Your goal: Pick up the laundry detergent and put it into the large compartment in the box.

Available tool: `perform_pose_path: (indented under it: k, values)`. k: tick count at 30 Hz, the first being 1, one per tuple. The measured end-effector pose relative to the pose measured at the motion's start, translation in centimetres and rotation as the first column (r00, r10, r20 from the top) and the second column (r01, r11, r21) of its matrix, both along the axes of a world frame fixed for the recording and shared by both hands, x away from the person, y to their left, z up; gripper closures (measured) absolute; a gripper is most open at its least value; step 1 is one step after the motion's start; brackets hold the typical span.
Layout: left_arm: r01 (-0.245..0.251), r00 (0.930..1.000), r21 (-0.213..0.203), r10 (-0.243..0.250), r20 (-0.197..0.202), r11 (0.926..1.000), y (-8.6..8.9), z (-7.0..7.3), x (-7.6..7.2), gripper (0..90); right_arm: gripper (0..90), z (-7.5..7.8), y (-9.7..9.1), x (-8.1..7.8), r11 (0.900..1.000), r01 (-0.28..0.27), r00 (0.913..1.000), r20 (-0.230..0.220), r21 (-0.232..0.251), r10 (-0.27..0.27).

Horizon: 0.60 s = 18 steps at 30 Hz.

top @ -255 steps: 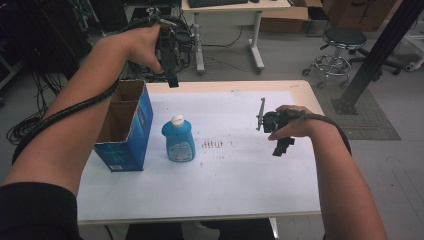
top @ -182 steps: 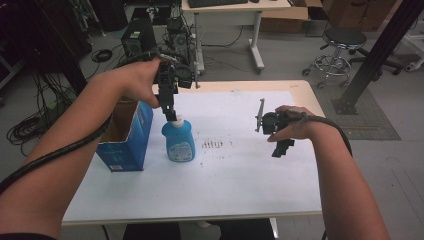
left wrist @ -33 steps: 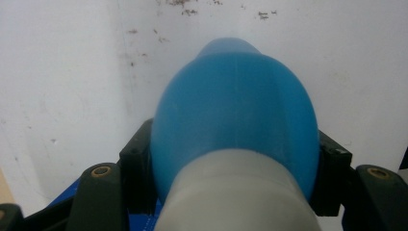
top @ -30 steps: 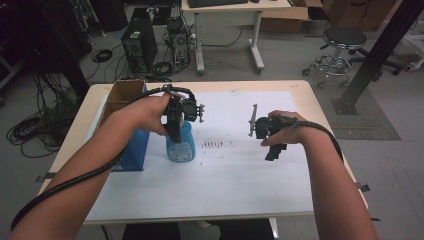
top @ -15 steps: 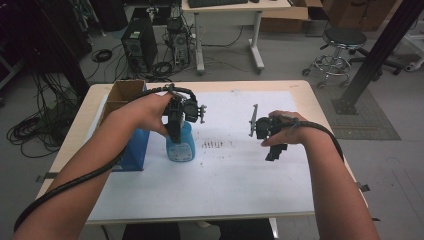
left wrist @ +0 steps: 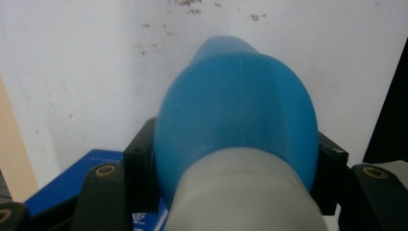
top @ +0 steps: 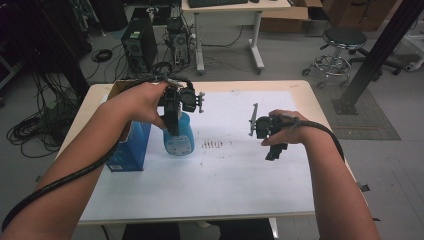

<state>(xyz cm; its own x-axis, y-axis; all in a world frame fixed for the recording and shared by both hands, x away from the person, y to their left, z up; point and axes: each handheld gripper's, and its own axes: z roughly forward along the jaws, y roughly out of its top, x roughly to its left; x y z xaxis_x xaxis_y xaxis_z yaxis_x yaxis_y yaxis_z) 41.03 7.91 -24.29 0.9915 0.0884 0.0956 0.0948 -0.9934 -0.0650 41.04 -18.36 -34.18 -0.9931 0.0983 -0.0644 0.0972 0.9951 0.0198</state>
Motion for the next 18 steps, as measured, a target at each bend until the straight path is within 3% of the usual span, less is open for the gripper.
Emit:
perform_pose_path:
  k: [4,7,10,13,18]
  values:
    - [-0.057,0.9983,0.005,0.057,-0.012,0.9984,0.2,0.6,0.2,37.9,6.9,0.2,0.0,0.0,1.0,0.0,1.0,0.002,-0.002,0.0]
    - [-0.125,0.992,0.004,0.126,-0.012,0.9921,0.4,1.6,0.2,37.8,6.9,0.3,0.1,0.0,1.0,0.0,1.0,0.003,-0.004,0.0]
    - [-0.153,0.9881,-0.005,0.153,-0.011,0.9882,0.5,1.9,0.2,37.8,6.9,0.3,0.1,0.0,1.0,-0.004,1.0,0.003,-0.003,0.004]
    - [-0.23,0.9732,-0.011,0.23,-0.014,0.9732,0.6,2.7,0.2,37.8,6.9,0.2,0.1,0.1,1.0,-0.004,1.0,0.0,-0.006,0.004]
    - [-0.312,0.9501,-0.019,0.311,-0.019,0.95,0.8,3.9,0.1,37.8,6.9,0.3,0.2,0.1,1.0,-0.001,1.0,0.0,-0.008,0.001]
